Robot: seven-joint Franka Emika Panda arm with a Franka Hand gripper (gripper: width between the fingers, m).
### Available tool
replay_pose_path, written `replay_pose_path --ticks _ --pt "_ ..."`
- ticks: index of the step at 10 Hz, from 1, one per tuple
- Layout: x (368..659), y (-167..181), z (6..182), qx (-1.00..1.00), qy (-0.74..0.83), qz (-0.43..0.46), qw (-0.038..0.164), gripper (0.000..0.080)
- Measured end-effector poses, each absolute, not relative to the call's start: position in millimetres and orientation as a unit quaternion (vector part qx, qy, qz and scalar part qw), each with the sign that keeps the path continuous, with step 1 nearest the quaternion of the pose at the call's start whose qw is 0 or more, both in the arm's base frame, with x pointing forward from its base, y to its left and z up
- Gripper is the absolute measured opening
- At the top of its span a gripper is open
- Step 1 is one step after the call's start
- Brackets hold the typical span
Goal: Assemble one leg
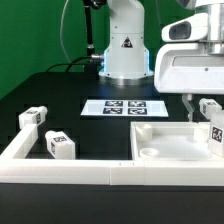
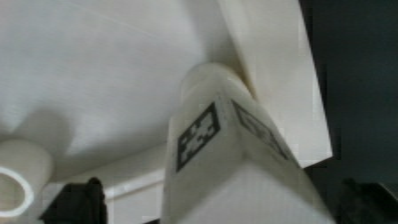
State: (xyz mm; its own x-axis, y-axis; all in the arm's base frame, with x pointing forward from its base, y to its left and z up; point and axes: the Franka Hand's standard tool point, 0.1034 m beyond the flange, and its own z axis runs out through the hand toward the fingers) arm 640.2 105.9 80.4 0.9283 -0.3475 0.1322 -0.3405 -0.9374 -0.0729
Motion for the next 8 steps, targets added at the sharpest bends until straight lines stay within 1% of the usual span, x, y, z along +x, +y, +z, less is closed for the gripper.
replay_pose_path --ticks 3,6,8 --pt "640.0 105.8 79.9 -0.994 0.081 -0.074 0.017 0.0648" --pt "641.4 109.8 78.7 -0.993 -0.090 -0.076 -0.007 0.0648" --pt "643.3 108.3 80.9 -0.984 -0.162 -0.077 -0.015 0.0648"
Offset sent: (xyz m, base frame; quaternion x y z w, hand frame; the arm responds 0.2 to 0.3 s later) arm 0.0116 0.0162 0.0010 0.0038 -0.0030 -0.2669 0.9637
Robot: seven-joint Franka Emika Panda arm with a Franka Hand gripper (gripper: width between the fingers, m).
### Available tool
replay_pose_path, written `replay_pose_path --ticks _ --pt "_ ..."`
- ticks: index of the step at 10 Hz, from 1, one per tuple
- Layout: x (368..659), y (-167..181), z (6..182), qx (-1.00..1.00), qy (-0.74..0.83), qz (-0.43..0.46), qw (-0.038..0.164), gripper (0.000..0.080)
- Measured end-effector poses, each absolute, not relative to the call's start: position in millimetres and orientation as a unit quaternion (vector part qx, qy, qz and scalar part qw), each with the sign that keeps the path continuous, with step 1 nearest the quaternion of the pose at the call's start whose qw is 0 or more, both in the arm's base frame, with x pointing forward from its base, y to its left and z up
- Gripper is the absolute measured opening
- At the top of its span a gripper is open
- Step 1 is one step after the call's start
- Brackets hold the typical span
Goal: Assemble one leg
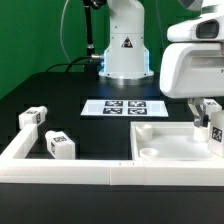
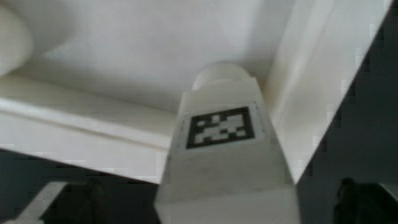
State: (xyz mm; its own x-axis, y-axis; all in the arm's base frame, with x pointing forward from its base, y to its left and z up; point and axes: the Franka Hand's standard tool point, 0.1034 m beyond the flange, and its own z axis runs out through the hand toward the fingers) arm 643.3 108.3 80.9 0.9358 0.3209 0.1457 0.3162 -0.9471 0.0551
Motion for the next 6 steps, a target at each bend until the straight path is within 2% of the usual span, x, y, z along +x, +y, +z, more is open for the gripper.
replay_pose_path --ticks 2,3,6 --pt "643.2 107.4 80.0 0.981 0.176 0.076 0.018 0.0382" --pt "643.3 107.6 80.1 0.982 0.171 0.076 0.018 0.0291" --pt "643.1 108.4 80.0 0.988 0.130 0.078 0.012 0.0291"
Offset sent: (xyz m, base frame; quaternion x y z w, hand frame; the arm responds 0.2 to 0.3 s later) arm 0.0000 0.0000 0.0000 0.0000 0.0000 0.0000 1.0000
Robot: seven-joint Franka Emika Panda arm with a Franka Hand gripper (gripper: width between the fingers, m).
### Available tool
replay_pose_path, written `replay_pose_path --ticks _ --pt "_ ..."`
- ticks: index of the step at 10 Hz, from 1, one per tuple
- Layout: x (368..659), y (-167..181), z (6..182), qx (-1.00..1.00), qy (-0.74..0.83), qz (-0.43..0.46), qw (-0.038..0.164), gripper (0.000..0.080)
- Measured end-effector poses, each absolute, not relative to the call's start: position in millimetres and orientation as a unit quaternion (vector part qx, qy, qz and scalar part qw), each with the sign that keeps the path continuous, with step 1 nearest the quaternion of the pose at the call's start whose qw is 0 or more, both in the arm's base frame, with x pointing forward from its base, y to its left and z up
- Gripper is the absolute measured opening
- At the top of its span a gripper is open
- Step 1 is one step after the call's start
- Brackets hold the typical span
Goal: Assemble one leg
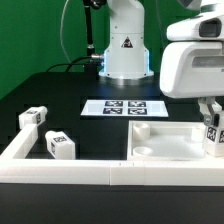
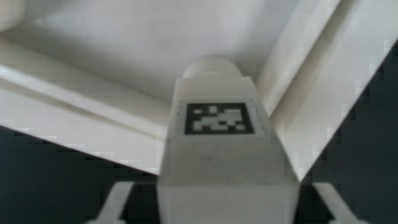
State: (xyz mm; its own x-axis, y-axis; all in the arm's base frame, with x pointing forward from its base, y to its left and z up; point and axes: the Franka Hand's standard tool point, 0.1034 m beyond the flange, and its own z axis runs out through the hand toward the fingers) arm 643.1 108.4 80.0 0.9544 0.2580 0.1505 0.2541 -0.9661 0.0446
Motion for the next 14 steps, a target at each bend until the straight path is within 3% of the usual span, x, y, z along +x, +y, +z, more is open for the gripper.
replay_pose_path --ticks 5,9,11,12,13,14 --pt "641.5 109.3 77.9 0.970 -0.222 0.096 -0.030 0.0291" --pt "640.9 107.7 77.3 0.899 -0.431 0.069 -0.035 0.0291" --pt "640.7 107.2 77.2 0.887 -0.456 0.066 -0.038 0.0291" --pt "640.5 107.4 76.7 0.891 -0.448 0.066 -0.037 0.0388" --pt "640.4 107.6 76.8 0.898 -0.433 0.066 -0.036 0.0388" --pt "639.6 110.6 77.7 0.903 -0.424 0.060 -0.032 0.0559"
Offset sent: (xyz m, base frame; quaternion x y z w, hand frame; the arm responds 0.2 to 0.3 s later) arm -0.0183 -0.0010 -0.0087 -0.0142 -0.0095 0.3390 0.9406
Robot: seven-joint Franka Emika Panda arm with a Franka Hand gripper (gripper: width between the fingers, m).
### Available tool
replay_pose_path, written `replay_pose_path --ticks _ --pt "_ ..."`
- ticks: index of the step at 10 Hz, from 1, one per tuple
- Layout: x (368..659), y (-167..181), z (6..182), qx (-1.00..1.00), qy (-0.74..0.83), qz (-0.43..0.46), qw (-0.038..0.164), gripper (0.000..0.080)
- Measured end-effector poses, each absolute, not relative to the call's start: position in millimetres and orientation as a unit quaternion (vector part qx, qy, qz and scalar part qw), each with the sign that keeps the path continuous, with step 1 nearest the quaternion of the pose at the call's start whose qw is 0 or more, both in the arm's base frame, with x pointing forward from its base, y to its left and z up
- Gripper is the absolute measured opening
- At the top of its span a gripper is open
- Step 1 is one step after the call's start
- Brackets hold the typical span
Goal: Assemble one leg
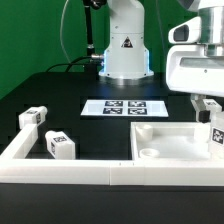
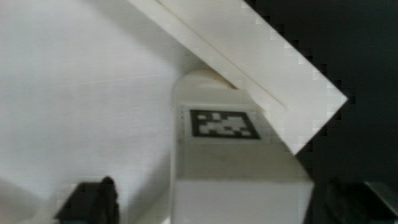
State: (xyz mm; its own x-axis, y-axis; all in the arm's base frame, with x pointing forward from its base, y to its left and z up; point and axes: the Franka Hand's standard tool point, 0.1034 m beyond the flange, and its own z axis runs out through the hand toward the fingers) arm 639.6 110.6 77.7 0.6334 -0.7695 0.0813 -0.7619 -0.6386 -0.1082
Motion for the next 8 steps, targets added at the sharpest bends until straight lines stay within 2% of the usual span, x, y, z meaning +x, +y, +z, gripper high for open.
replay_pose_path --ticks 1,4,8 --pt "639.4 116.9 79.6 -0.910 0.410 -0.054 0.029 0.0634" --pt "640.1 116.2 79.6 -0.952 0.300 -0.059 0.023 0.0648" --pt "640.9 122.0 80.1 -0.996 0.068 -0.065 -0.002 0.0648"
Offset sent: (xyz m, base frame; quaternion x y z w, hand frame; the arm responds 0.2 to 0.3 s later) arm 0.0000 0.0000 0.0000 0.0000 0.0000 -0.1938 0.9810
